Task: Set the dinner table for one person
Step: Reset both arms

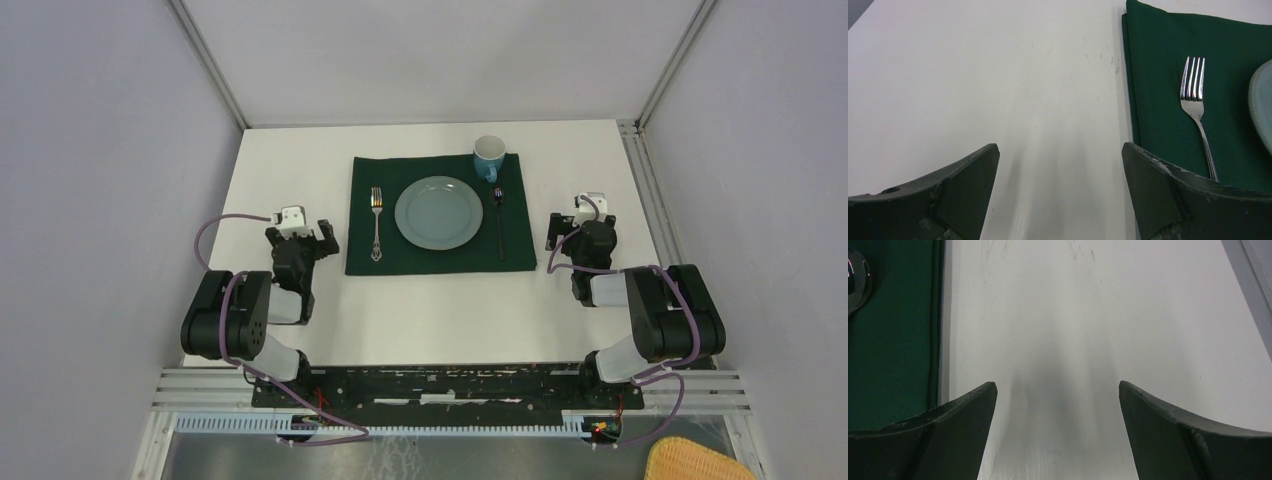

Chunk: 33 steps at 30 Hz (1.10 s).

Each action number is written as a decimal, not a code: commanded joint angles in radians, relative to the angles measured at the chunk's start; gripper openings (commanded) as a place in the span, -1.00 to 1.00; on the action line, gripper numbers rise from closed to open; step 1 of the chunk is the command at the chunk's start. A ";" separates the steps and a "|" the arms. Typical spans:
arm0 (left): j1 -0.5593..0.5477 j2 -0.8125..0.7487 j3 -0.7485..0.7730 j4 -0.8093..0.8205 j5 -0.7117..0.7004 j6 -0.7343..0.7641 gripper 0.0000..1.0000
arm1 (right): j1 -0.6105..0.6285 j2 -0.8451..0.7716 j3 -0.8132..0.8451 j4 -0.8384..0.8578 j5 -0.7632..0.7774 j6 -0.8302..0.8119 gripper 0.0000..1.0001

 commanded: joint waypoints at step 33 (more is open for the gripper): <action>-0.001 0.002 0.030 0.024 0.045 0.059 0.99 | -0.005 -0.004 0.030 0.048 -0.024 -0.013 0.96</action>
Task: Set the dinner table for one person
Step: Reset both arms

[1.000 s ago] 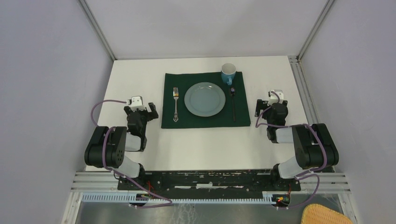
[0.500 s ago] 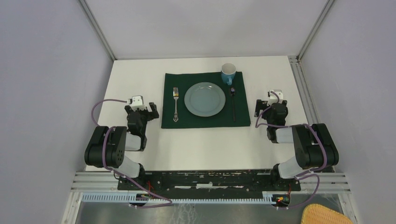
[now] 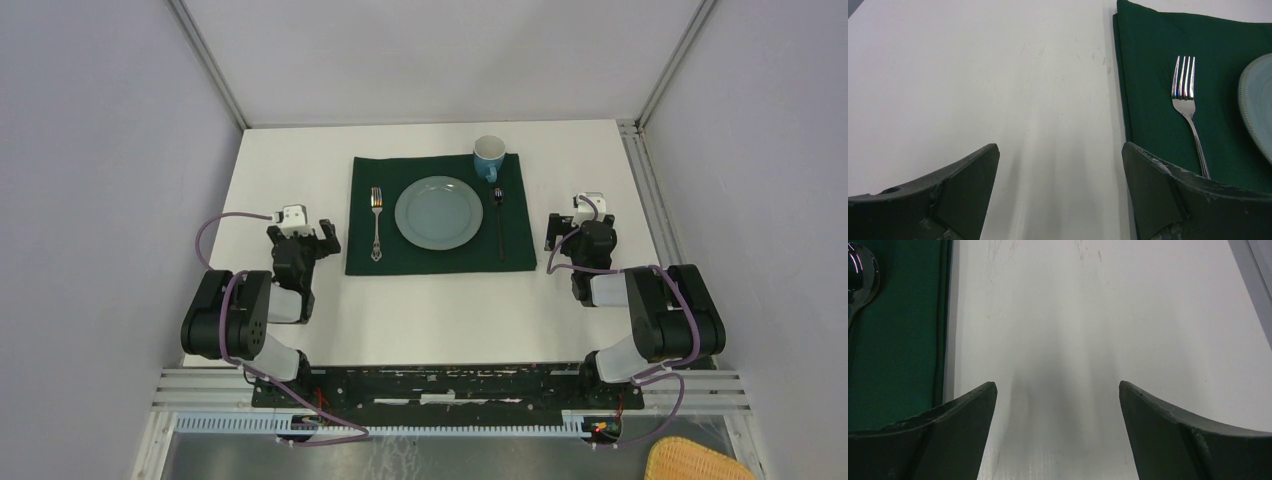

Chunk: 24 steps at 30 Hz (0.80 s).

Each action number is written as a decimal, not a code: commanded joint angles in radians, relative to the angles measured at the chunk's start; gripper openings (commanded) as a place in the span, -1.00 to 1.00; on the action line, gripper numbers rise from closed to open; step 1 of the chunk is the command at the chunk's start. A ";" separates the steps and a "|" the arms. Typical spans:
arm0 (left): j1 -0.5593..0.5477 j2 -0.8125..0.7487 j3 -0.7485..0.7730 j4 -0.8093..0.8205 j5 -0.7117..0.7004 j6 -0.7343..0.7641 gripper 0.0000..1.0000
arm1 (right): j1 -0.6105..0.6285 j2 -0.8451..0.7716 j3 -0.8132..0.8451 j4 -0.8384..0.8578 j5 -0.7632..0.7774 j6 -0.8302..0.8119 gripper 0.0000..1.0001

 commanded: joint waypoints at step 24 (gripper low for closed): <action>-0.001 0.001 0.023 0.028 0.016 0.058 0.99 | -0.006 -0.004 0.030 0.048 -0.002 -0.005 0.96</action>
